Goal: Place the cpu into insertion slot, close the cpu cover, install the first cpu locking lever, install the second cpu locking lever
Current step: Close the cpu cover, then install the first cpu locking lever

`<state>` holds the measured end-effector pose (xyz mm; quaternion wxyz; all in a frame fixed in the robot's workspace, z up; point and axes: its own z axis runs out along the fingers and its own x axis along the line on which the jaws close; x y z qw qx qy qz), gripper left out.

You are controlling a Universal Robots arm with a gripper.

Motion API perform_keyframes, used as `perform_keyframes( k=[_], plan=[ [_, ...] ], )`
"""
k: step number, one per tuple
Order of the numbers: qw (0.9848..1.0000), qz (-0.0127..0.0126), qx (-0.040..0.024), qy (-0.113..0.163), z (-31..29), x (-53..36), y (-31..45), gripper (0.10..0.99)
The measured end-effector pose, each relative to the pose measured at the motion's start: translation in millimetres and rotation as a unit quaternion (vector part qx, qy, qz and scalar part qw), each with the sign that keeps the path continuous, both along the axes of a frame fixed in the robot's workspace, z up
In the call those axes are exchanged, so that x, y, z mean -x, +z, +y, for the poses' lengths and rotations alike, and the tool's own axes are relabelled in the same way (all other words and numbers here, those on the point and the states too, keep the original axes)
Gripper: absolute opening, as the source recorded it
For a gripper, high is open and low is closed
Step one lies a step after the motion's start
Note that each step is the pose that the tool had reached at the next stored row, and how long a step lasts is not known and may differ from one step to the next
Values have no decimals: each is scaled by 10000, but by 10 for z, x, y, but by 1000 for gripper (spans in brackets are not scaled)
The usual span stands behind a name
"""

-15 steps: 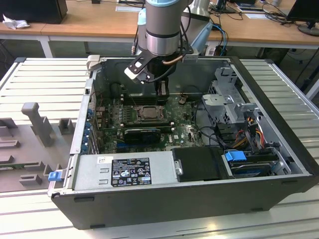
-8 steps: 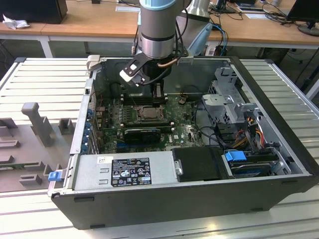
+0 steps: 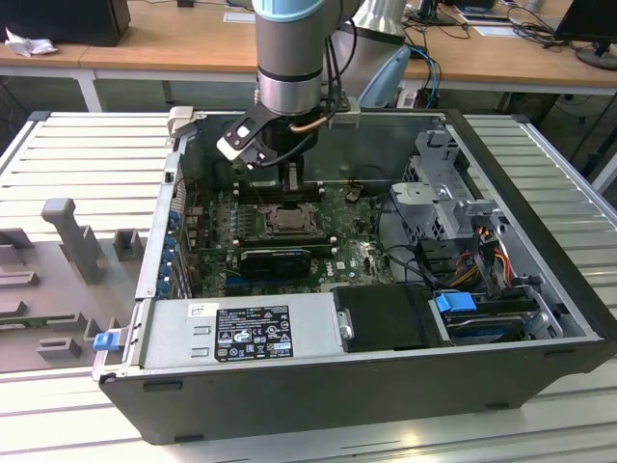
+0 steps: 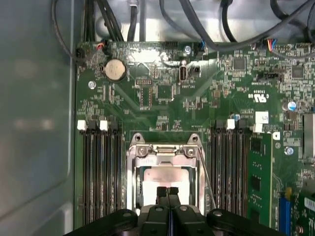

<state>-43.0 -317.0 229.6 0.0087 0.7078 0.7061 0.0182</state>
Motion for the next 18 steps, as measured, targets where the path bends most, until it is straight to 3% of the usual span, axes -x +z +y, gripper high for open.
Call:
perform_keyframes(
  k=[7, 9, 12, 14, 16, 18],
  plan=[
    [10000, 0, 0, 0, -1, 44, 29, 106],
    [10000, 0, 0, 0, -1, 44, 127, 106],
    [10000, 1, 1, 0, -1, 44, 215, 106],
    [10000, 1, 2, 0, -1, 44, 358, 106],
    [10000, 1, 2, 1, -1, 44, 416, 106],
    [9999, 0, 1, 109, 0, 44, 424, 106]
  ],
)
